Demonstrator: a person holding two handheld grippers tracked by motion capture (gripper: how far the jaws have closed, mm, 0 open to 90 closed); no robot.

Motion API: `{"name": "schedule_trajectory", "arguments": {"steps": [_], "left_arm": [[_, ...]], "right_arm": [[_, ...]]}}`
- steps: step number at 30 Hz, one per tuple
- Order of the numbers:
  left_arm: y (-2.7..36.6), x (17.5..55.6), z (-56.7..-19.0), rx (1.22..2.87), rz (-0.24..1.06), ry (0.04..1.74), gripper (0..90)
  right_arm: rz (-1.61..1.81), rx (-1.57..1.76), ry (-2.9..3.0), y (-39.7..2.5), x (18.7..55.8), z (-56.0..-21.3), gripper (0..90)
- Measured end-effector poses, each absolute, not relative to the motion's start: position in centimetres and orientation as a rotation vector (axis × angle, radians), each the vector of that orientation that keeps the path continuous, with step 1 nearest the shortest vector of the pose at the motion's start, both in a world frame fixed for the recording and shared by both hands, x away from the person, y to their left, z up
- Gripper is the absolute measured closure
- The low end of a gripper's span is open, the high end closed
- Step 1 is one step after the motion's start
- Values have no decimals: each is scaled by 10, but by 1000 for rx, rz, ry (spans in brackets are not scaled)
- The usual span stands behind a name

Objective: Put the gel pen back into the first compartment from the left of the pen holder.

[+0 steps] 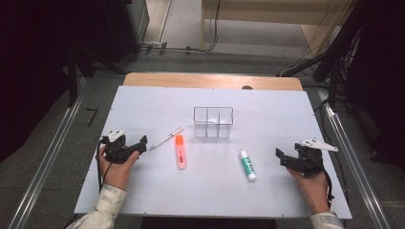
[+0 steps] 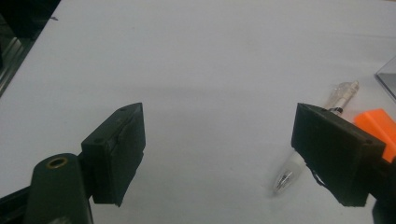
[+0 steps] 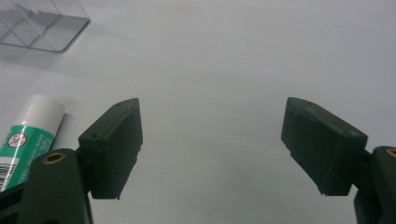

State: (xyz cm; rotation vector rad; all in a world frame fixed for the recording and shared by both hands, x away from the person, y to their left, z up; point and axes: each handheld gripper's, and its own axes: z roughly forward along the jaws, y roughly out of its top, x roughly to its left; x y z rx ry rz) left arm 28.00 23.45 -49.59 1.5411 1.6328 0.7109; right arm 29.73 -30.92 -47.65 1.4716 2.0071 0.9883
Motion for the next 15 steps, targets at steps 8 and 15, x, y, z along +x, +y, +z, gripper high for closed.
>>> {"name": "schedule_trajectory", "arguments": {"steps": [8, 15], "left_arm": [[229, 282, -499, 1577, 687, 1609, 196], [225, 283, -502, 1604, 669, 1593, 205]], "right_arm": [[989, 1474, 2010, -309, 297, -476, 195], [984, 1475, 2016, -308, 298, -477, 195]]}}
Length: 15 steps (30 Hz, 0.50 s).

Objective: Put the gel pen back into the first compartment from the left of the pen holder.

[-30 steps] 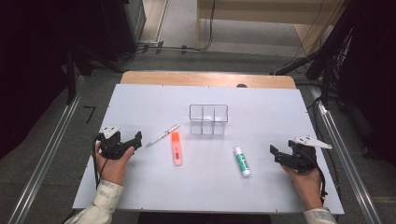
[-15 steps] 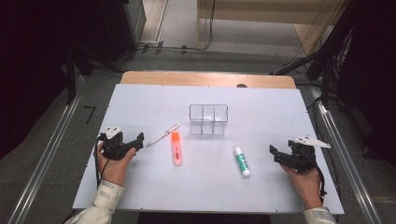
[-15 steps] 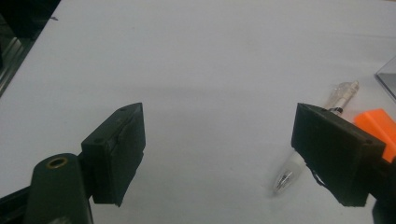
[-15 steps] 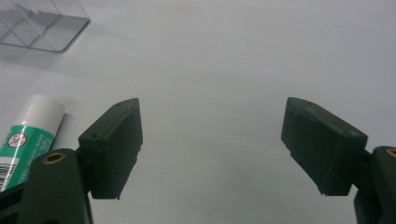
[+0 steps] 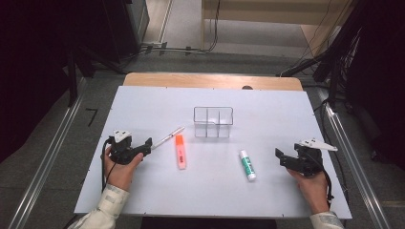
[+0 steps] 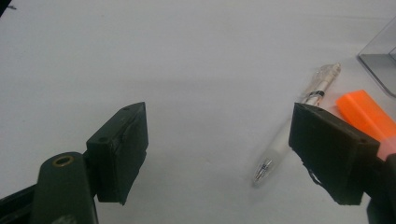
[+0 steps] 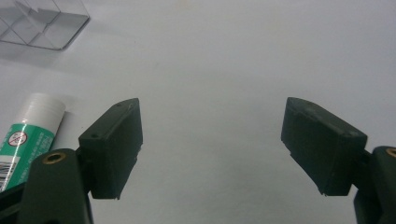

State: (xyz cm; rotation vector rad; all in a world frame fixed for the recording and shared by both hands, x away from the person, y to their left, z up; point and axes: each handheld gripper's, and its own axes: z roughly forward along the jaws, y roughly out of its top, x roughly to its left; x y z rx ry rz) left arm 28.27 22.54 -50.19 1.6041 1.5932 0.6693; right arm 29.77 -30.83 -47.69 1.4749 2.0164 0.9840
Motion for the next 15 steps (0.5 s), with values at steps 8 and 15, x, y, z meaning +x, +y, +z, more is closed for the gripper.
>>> {"name": "schedule_trajectory", "arguments": {"steps": [8, 15], "left_arm": [[221, 284, -505, 1635, 653, 1574, 228], [217, 284, -507, 1657, 646, 1560, 242]], "right_arm": [[983, 1476, 2018, -308, 298, -477, 196], [978, 1477, 2020, -308, 298, -477, 196]]}}
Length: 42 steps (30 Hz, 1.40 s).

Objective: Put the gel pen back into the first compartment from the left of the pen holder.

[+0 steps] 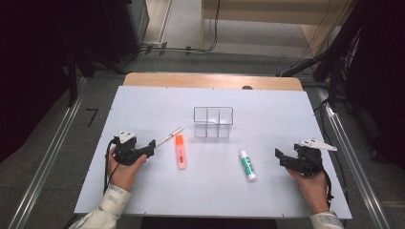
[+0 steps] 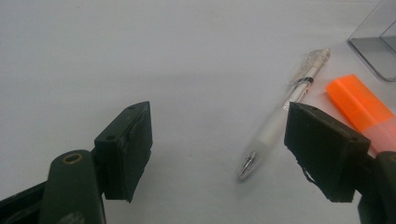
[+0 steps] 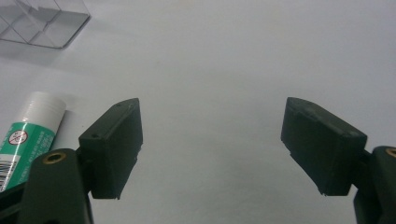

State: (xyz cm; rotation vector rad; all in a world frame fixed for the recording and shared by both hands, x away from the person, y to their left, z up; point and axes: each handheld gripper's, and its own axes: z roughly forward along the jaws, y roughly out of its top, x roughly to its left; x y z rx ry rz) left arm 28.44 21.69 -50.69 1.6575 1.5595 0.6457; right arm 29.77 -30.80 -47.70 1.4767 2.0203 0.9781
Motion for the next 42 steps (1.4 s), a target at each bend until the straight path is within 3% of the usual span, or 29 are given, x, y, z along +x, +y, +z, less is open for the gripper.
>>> {"name": "schedule_trajectory", "arguments": {"steps": [8, 24, 42], "left_arm": [[212, 286, -510, 1693, 652, 1541, 267], [206, 287, -513, 1744, 653, 1475, 415], [199, 295, -514, 1822, 619, 1460, 463]], "right_arm": [[982, 1475, 2026, -307, 298, -477, 199], [981, 1482, 2034, -307, 298, -478, 206], [986, 1485, 2038, -307, 299, -479, 208]]}}
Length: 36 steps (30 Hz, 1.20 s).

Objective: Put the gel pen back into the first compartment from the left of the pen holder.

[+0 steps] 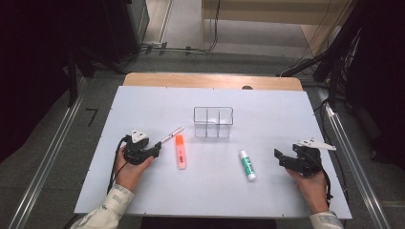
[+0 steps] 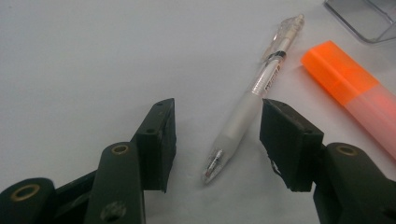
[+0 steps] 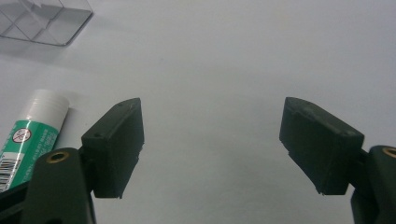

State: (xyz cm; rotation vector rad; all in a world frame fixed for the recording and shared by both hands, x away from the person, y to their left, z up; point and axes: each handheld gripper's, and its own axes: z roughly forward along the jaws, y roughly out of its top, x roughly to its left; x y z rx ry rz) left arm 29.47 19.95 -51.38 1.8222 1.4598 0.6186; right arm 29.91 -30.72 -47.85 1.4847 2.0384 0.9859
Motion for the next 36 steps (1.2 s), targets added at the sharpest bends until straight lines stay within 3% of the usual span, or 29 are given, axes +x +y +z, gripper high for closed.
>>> {"name": "schedule_trajectory", "arguments": {"steps": [9, 31, 36], "left_arm": [[195, 296, -514, 1860, 654, 1456, 468], [192, 299, -512, 1886, 645, 1440, 804], [192, 298, -513, 1900, 662, 1431, 809]], "right_arm": [[982, 1486, 2043, -306, 299, -479, 211], [992, 1490, 2043, -307, 299, -479, 217], [990, 1490, 2047, -307, 299, -479, 217]]}}
